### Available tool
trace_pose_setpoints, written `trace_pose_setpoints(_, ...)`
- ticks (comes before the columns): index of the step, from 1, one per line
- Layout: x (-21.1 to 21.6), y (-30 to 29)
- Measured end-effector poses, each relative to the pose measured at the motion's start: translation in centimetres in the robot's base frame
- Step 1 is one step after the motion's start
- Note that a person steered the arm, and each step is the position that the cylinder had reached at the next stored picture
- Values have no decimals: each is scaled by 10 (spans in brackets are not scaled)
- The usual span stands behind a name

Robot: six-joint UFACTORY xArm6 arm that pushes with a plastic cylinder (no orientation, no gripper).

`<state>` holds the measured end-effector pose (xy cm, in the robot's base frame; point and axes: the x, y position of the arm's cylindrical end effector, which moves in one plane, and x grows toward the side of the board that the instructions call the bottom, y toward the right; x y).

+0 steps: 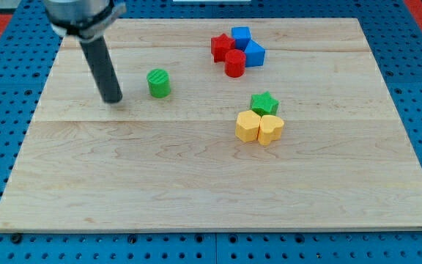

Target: Slide the green circle to the top left side of the yellow hexagon

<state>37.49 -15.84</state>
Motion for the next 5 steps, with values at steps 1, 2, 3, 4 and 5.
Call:
trace_pose_setpoints(1, -36, 30)
trace_pose_setpoints(2, 30, 152)
trace_pose_setpoints(3, 17, 152)
trace_pose_setpoints(4, 5, 82)
trace_pose_setpoints(5, 3, 82)
